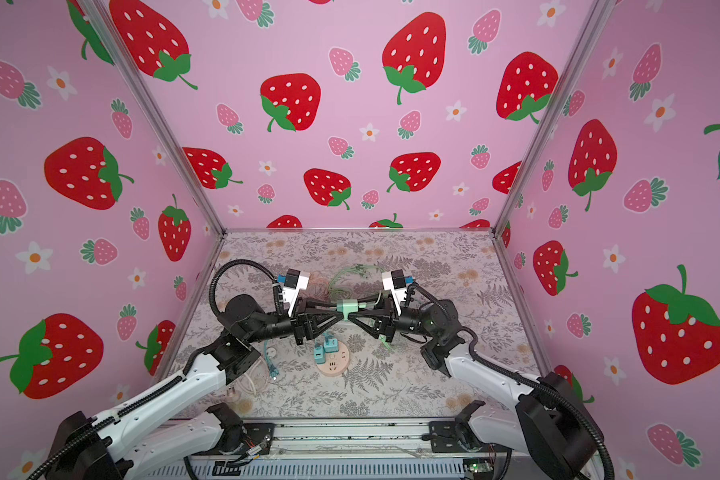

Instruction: Insert the plug

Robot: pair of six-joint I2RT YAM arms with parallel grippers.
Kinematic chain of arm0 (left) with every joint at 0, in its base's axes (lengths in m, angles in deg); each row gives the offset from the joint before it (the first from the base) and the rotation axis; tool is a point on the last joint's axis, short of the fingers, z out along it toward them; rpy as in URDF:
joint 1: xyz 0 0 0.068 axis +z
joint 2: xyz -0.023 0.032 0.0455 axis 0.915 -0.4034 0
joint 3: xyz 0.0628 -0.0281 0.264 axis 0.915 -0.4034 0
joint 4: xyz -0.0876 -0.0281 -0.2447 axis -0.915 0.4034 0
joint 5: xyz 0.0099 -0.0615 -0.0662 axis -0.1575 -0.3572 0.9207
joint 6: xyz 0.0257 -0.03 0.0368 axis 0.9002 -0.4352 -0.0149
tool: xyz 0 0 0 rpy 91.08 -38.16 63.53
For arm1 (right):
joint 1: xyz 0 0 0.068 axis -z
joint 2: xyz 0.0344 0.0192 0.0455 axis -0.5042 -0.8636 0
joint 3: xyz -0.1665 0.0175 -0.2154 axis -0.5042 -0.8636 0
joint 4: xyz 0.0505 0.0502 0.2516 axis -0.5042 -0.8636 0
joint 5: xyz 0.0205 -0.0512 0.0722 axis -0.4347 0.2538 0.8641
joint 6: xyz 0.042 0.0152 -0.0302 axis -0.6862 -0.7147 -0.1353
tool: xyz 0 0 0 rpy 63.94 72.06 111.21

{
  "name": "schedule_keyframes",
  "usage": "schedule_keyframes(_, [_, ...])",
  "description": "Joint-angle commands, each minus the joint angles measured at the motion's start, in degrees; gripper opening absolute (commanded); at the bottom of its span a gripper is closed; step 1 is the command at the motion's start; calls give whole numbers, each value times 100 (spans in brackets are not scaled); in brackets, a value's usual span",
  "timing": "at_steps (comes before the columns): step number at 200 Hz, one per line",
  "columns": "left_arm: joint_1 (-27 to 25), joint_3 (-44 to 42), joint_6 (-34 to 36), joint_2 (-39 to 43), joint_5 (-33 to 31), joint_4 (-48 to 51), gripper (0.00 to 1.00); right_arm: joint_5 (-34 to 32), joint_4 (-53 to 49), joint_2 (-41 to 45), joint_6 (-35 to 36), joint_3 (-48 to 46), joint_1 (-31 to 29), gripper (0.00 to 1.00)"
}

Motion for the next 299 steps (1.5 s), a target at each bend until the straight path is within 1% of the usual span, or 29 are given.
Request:
schedule_keyframes(1, [-50,-37,124,24,36,-259,0,60,331,-33,-108,213,-59,44])
schedule_keyframes(29, [-65,-57,151,49,-2,-261,0,71,356,-47,-120,224,-86,37])
schedule_keyframes(52, [-61,-66,160,70,-19,-232,0,99,399,-37,-146,213,-89,27])
schedule_keyframes(74, [-69,-44,229,161,-93,13,0,67,253,33,-62,221,-93,21])
schedule_keyframes(86, [-60,10,325,249,-136,347,5,1,-172,139,164,272,-96,20])
schedule_keyframes(88, [-58,30,350,270,-144,423,9,-15,-287,163,230,285,-96,19])
schedule_keyframes(91, [-60,53,382,302,-148,536,12,-47,-480,201,330,317,-95,19])
schedule_keyframes(106, [-53,159,571,457,-167,1086,20,-191,-1603,399,978,525,-96,16])
schedule_keyframes(120, [-44,173,691,646,-191,1463,33,-347,-2493,576,1553,715,-86,15])
schedule_keyframes(129, [-33,167,769,782,-223,1685,38,-407,-2916,672,1809,803,-78,15])
schedule_keyframes(164, [39,13,1009,1396,-382,2550,54,-562,-4117,866,2506,1159,-26,15])
schedule_keyframes(187, [57,-117,1053,1877,-491,2992,58,-716,-4907,860,2938,1458,-25,15])
schedule_keyframes(198, [57,-144,1085,2123,-681,3312,58,-850,-5318,830,3173,1611,-24,15])
schedule_keyframes(212, [66,-162,1127,2433,-1141,3771,59,-1040,-5856,766,3500,1830,-21,14])
schedule_keyframes(234, [74,-124,1067,2751,-2278,4699,60,-1388,-6714,584,3995,2190,-38,12])
schedule_keyframes(252, [83,-75,884,2750,-2953,5244,59,-1704,-7332,381,4353,2456,-65,12])
schedule_keyframes(271, [94,-53,566,2524,-3316,5597,59,-1982,-7921,105,4607,2723,-123,12])
schedule_keyframes(299, [92,-122,235,2124,-3504,5863,57,-2169,-8635,-310,4949,2994,-341,12])
